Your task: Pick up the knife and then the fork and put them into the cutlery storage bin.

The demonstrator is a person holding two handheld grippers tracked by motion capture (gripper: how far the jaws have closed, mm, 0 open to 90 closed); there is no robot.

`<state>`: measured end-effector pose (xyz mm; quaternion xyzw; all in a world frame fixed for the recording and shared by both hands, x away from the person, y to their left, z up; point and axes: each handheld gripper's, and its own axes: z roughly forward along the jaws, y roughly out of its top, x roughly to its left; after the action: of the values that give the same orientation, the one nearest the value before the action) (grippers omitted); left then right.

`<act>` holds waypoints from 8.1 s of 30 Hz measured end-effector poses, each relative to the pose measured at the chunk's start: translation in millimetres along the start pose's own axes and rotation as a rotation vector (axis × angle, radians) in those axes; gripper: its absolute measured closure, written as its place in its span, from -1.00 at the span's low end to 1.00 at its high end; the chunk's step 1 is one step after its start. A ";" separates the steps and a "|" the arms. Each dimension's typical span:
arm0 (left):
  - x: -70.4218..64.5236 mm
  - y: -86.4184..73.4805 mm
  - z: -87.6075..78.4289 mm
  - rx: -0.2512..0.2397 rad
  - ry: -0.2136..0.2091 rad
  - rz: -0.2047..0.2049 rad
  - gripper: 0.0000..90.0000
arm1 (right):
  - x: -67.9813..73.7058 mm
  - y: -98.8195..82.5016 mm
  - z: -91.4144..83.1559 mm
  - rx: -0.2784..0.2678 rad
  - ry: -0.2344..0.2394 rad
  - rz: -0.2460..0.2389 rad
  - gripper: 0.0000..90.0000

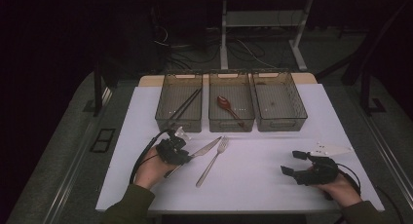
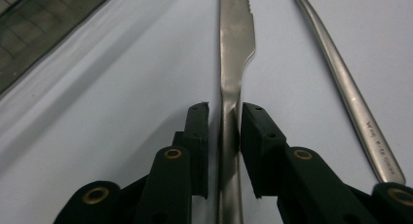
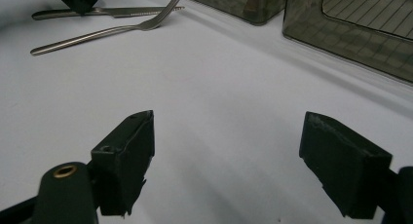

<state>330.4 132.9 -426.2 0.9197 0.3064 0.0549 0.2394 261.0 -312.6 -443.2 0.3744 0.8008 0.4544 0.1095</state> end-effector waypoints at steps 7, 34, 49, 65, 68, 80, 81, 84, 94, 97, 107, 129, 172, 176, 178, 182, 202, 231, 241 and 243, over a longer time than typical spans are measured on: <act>-2.2 -9.4 1.0 -0.061 0.021 0.012 0.65 | 0.4 0.0 0.2 0.001 0.000 0.001 -0.56; -11.4 -14.8 -15.3 -0.197 -0.023 0.041 0.76 | 1.1 0.2 0.9 0.002 0.003 -0.005 -0.56; -23.8 -1.2 -44.0 -0.416 -0.087 0.042 0.77 | 7.2 14.6 -1.3 -0.035 0.039 -0.012 -0.61; -47.7 38.2 -31.7 -0.534 -0.024 -0.018 0.77 | 22.5 76.1 20.4 -0.105 0.136 0.032 -0.30; -51.7 47.1 -24.2 -0.548 -0.021 -0.035 0.77 | 25.1 89.5 27.4 -0.116 0.152 0.035 -0.22; -68.3 72.4 -4.1 -0.583 0.021 -0.050 0.76 | 38.3 122.5 51.9 -0.142 0.203 0.053 -0.01; -70.0 74.0 -3.3 -0.582 0.022 -0.043 0.77 | 38.6 124.2 54.0 -0.143 0.203 0.060 0.02; -74.5 77.1 -1.5 -0.589 0.034 -0.035 0.76 | 39.2 129.5 61.7 -0.142 0.215 0.073 0.13; -78.4 76.6 1.0 -0.596 0.056 -0.022 0.76 | 42.5 140.7 82.4 -0.129 0.237 0.095 0.57; -78.1 75.9 1.2 -0.604 0.058 -0.025 0.76 | 43.1 142.5 85.0 -0.140 0.245 0.098 0.70; -76.2 75.2 1.3 -0.620 0.048 -0.038 0.76 | 44.5 145.5 86.7 -0.162 0.274 0.080 0.94; -55.6 46.9 -8.0 -0.632 -0.092 0.055 0.43 | 32.0 144.5 71.5 -0.127 0.201 0.018 0.94; -26.6 -52.8 -19.7 -0.553 -0.106 -0.010 -1.00 | -58.6 190.5 -20.3 -0.142 -0.051 0.033 0.94; -28.4 -51.6 -21.2 -0.558 -0.104 -0.010 -1.00 | -71.6 199.2 -20.9 -0.143 -0.092 0.039 0.94; -28.7 -51.6 -21.5 -0.562 -0.101 -0.004 -1.00 | -79.9 202.1 -19.7 -0.138 -0.113 0.047 0.94; -28.6 -52.1 -21.3 -0.564 -0.096 0.001 -1.00 | -97.4 205.7 -15.5 -0.107 -0.167 0.060 0.94; -27.9 -52.9 -21.7 -0.565 -0.106 0.004 -1.00 | -136.7 174.2 9.1 0.116 -0.231 0.107 0.95; -28.7 -52.1 -18.6 -0.552 -0.127 0.013 -1.00 | -145.1 171.7 71.2 0.165 -0.207 0.108 0.94; -29.8 -51.8 -18.8 -0.550 -0.134 0.019 -1.00 | -146.3 169.4 99.8 0.212 -0.226 0.108 0.93; -29.7 -51.8 -18.8 -0.549 -0.135 0.019 -1.00 | -145.9 168.7 104.0 0.222 -0.226 0.107 0.92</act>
<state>273.9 159.2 -433.0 0.8247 0.2548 0.0769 0.4990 500.6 -295.7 -389.2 0.4751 0.8075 0.3235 0.1326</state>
